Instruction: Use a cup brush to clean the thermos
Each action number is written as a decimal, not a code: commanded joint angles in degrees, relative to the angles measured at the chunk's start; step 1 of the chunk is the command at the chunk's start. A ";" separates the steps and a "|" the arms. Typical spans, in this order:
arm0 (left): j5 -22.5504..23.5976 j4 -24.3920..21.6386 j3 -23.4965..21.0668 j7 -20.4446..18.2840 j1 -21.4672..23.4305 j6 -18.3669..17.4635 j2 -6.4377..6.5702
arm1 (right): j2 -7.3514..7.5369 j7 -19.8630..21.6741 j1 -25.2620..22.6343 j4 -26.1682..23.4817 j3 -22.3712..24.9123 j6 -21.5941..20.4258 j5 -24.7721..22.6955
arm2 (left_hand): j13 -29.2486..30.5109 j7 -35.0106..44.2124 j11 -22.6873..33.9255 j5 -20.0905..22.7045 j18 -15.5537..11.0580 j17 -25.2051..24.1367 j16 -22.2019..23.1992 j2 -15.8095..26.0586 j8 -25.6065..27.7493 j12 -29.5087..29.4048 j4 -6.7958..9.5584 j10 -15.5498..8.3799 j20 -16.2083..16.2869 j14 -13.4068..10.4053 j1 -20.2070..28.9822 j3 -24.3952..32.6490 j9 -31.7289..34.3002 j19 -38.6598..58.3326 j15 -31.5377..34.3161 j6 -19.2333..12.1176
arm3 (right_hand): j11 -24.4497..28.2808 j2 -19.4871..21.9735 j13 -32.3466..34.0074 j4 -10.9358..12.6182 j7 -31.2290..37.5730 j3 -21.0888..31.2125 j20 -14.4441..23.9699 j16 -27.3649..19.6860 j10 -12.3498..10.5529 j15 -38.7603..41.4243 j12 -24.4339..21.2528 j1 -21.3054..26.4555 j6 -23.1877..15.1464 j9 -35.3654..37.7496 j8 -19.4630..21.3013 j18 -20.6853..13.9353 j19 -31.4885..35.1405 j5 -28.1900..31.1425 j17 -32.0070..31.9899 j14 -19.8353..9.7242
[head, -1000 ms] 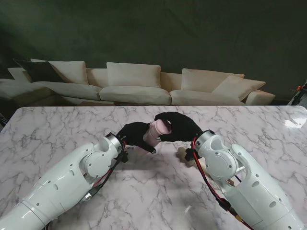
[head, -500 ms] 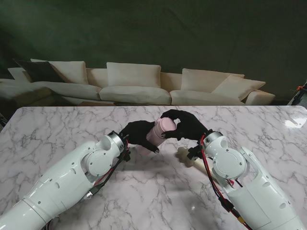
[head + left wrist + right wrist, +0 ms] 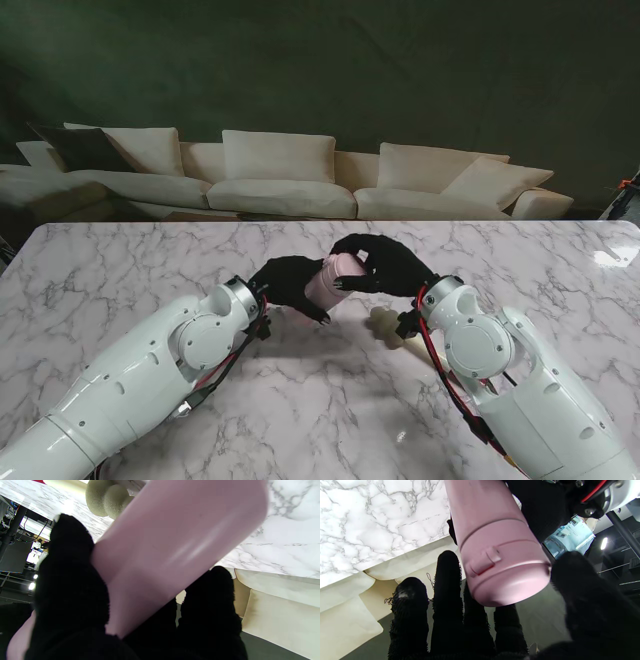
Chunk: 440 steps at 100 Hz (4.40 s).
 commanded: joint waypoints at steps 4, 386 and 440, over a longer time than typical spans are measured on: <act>-0.25 0.22 0.33 -0.65 -0.47 -0.24 -0.20 | -0.37 -1.61 -0.30 -0.48 -0.70 -0.40 -3.02 | 2.12 5.56 4.73 5.43 -3.89 0.89 1.68 22.23 1.54 1.97 0.62 -4.08 1.16 -0.59 20.78 19.03 2.59 2.37 5.13 -9.84 | 0.22 1.04 -4.25 1.59 -1.13 -4.03 1.23 -1.12 -1.42 -2.85 -2.01 -4.77 -3.73 -5.68 0.48 -1.02 -2.68 -4.10 -3.15 -1.35; 0.26 -2.04 -0.47 -1.74 0.34 -0.15 0.21 | 1.84 4.26 -1.74 -5.72 -2.12 1.79 -16.47 | 2.29 5.61 5.46 5.86 -3.78 1.11 2.25 22.51 1.71 2.45 0.66 -3.84 1.50 -0.62 20.80 19.08 2.64 2.93 5.94 -9.96 | 7.44 6.63 10.28 6.81 0.02 -11.69 -6.35 3.46 0.87 13.46 2.46 8.79 -12.71 -10.43 8.30 -10.93 15.59 -3.82 21.86 -2.14; 0.07 -2.40 -0.34 -2.30 0.40 0.50 0.27 | 0.89 -0.95 -0.40 1.19 -2.39 -12.59 -8.64 | 2.30 5.60 5.52 5.89 -3.81 1.11 2.57 22.54 1.74 2.67 0.59 -3.70 1.63 -0.61 20.78 19.07 2.58 3.10 6.35 -9.96 | 3.33 -3.04 -13.01 -2.77 16.51 33.59 -7.76 -9.05 -13.52 -14.52 -1.85 31.04 -19.14 -2.09 16.13 -5.47 -15.54 27.20 -12.48 -6.70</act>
